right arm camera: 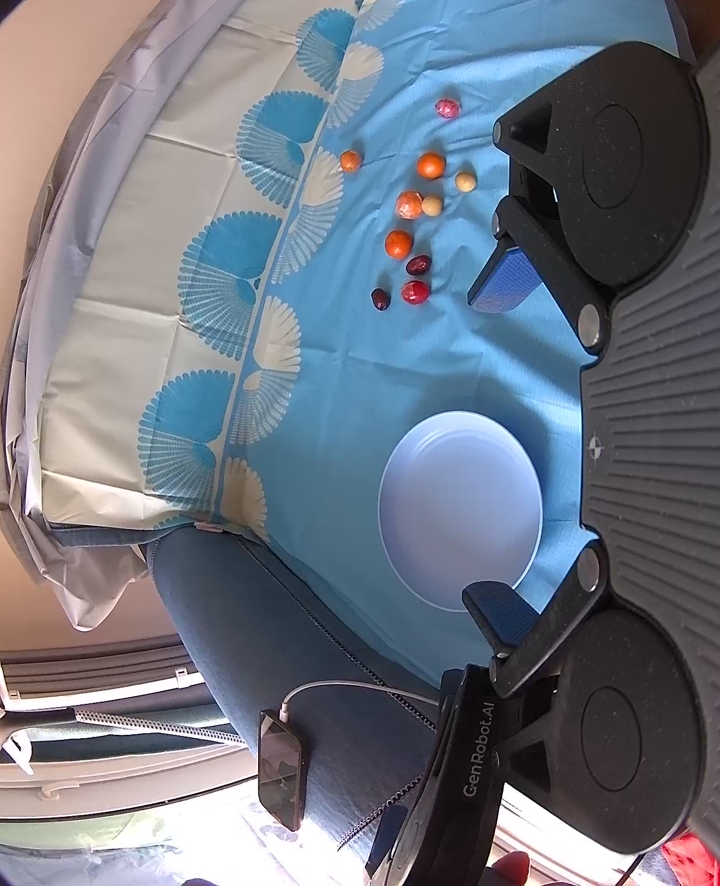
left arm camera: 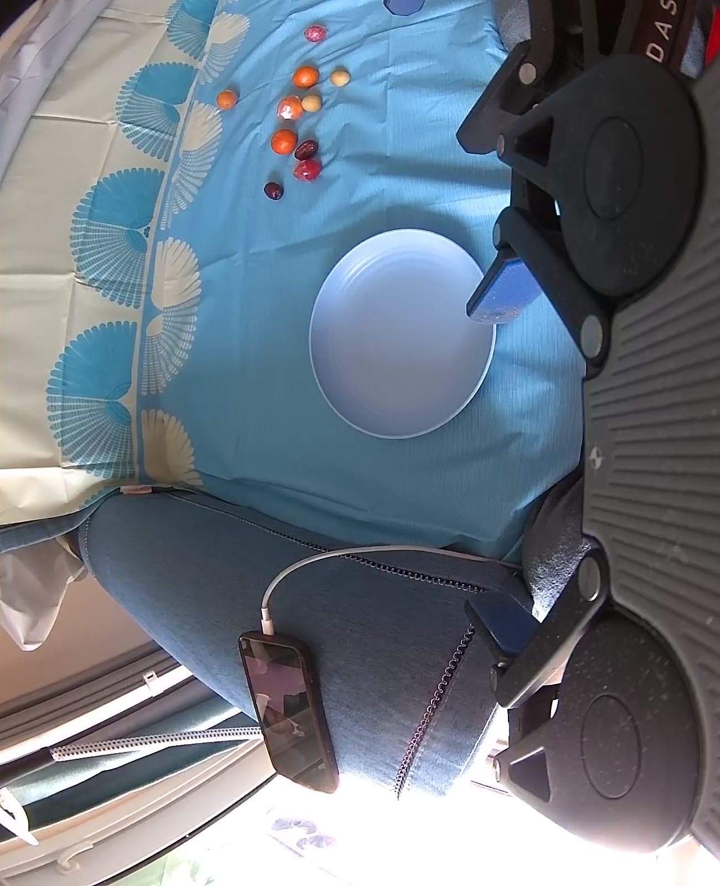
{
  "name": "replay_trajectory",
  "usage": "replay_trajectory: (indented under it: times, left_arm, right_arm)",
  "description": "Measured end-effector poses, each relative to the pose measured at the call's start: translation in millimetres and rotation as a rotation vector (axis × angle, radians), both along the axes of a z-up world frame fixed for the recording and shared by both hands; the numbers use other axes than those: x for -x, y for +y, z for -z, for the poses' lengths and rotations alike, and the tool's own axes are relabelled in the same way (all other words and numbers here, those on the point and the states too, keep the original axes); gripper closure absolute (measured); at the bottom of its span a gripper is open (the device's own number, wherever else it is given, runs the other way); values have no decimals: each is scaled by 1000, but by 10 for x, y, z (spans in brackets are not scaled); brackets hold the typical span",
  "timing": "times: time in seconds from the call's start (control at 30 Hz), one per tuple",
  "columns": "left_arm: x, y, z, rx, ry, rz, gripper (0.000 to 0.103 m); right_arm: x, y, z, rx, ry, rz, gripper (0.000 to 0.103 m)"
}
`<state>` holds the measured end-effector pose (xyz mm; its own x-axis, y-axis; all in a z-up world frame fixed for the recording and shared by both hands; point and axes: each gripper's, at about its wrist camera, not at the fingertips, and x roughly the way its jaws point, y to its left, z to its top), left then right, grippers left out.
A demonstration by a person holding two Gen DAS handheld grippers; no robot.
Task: Organize fruits
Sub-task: 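Move both tools toward the cluster of fruits beyond the plate, then grasp the red fruit with left tool while right tool grasps yellow fruit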
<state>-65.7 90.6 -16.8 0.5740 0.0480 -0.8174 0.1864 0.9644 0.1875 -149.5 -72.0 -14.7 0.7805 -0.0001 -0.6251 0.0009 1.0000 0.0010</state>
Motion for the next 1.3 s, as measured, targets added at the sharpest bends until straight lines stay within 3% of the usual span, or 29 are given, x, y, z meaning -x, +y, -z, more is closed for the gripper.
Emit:
replay_trajectory:
  times: [0.17, 0.43, 0.57, 0.63, 0.73, 0.93, 1.13, 1.3]
  left_arm:
    - [-8, -74, -15, 9, -4, 12, 0]
    - [-100, -560, -36, 18, -22, 105, 0]
    - [-132, -905, 21, 72, -55, 181, 0]
    - [-213, -1116, 91, 109, -14, 216, 0]
    - [-416, -1459, 267, 150, 85, 289, 0]
    - [-872, -2158, 741, 189, 101, 339, 0]
    - [-1482, -2786, 1268, 137, 107, 350, 0]
    - [-1860, -3064, 1682, 98, 132, 361, 1]
  right_arm:
    - [-1, -118, 70, -55, 1, 10, 0]
    - [30, -680, 203, -124, -57, 136, 0]
    - [35, -1056, 321, -139, -79, 224, 0]
    - [26, -1268, 403, -142, -76, 272, 0]
    - [-5, -1593, 558, -154, -57, 360, 1]
    - [-211, -2243, 938, -149, -21, 506, 1]
    - [-627, -2740, 1510, -149, 52, 573, 1]
    - [-1035, -2919, 1926, -149, 74, 600, 1]
